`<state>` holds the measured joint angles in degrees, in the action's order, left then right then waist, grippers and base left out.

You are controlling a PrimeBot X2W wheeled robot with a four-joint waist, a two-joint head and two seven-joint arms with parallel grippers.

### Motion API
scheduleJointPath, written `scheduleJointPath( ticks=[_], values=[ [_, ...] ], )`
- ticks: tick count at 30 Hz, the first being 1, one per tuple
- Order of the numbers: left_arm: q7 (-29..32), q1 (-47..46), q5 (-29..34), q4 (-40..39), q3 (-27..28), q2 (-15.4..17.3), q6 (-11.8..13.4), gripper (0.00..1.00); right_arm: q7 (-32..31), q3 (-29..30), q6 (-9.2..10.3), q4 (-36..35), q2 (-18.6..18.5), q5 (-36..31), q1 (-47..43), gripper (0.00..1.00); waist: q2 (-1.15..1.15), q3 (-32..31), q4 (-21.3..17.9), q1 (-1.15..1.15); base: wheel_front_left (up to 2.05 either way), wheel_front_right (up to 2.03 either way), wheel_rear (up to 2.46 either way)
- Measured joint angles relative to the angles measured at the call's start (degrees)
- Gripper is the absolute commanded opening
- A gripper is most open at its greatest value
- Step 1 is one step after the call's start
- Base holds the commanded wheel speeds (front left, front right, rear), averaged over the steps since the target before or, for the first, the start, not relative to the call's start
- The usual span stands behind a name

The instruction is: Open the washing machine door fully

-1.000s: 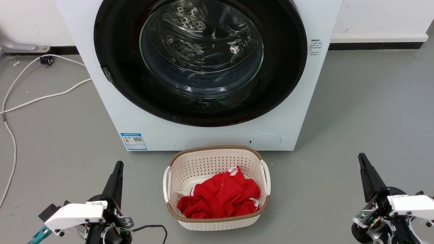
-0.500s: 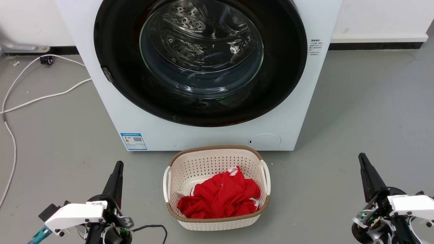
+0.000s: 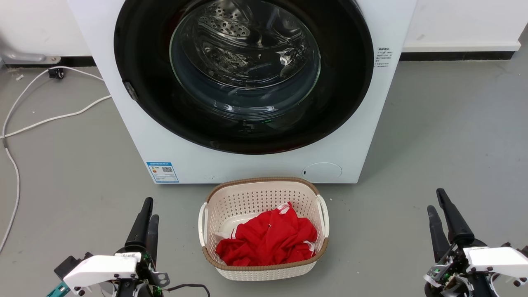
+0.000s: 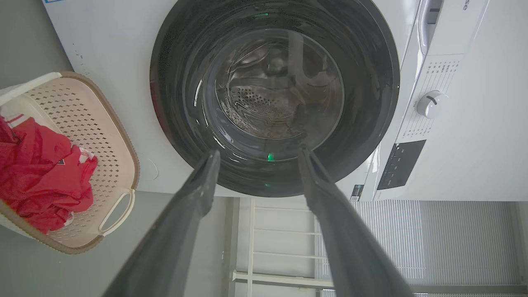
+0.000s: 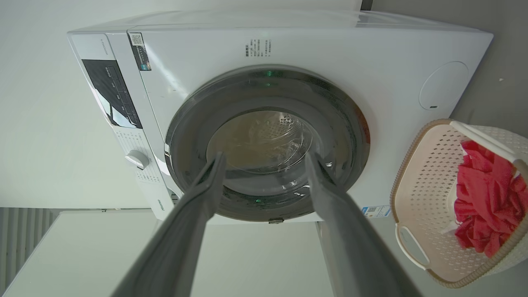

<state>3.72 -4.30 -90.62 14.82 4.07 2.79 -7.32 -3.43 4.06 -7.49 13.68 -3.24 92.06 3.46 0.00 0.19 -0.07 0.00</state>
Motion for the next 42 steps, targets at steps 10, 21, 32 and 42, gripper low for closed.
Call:
scheduleJointPath(
  ticks=[10,21,32,42],
  values=[
    [-2.6,0.0,9.2,-3.6,-0.4,0.0,0.0,1.0,2.5,-0.4,0.0,-3.1,0.0,-7.6,0.0,1.0,0.0,0.1,0.0,0.0,0.0,0.0,0.0],
    [-5.0,-0.4,24.3,-7.3,-1.5,0.0,0.0,1.0,5.0,-0.5,0.0,-7.2,0.1,-25.1,-0.3,1.0,0.0,0.1,0.2,0.0,0.0,0.0,0.0],
    [-7.3,-0.5,37.7,-9.8,-2.6,0.0,0.5,1.0,7.1,-1.6,0.0,-9.7,0.1,-39.7,-1.4,1.0,0.0,0.0,0.2,0.0,0.0,0.0,0.0],
    [-9.0,-1.0,48.1,-10.0,-2.9,0.3,0.8,1.0,9.0,-2.5,0.0,-11.4,0.1,-49.3,-2.3,1.0,0.0,0.0,0.2,0.0,0.0,0.0,0.0]
  ],
)
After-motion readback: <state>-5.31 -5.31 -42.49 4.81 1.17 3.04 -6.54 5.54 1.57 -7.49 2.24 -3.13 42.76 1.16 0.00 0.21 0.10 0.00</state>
